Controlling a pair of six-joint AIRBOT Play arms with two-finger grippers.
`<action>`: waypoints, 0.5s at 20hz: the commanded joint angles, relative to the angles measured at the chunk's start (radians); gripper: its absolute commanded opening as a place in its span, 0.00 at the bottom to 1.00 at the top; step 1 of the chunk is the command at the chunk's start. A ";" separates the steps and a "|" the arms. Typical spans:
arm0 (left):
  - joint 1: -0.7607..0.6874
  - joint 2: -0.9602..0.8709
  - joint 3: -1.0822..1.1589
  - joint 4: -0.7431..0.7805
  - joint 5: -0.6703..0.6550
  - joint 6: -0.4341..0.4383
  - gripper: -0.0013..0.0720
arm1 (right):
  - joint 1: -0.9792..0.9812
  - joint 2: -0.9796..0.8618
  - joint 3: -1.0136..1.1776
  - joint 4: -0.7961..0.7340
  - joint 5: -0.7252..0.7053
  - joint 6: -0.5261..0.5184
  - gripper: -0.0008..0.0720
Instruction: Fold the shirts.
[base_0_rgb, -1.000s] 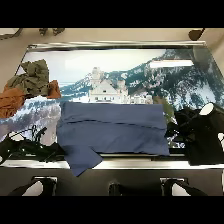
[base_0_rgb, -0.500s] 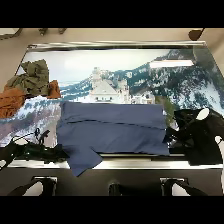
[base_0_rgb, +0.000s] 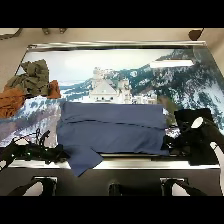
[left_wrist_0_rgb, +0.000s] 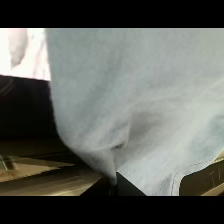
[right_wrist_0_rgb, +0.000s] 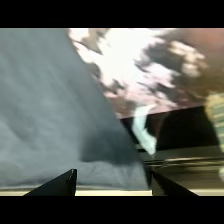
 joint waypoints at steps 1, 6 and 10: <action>0.000 0.000 0.002 0.008 0.022 0.008 0.06 | 0.001 -0.003 -0.028 0.067 -0.078 0.025 0.67; 0.000 0.006 0.029 0.008 0.010 0.034 0.05 | 0.000 0.019 -0.029 0.035 -0.060 0.030 0.06; 0.000 0.087 0.195 0.008 -0.034 0.033 0.05 | 0.001 0.073 0.060 0.043 -0.069 0.018 0.06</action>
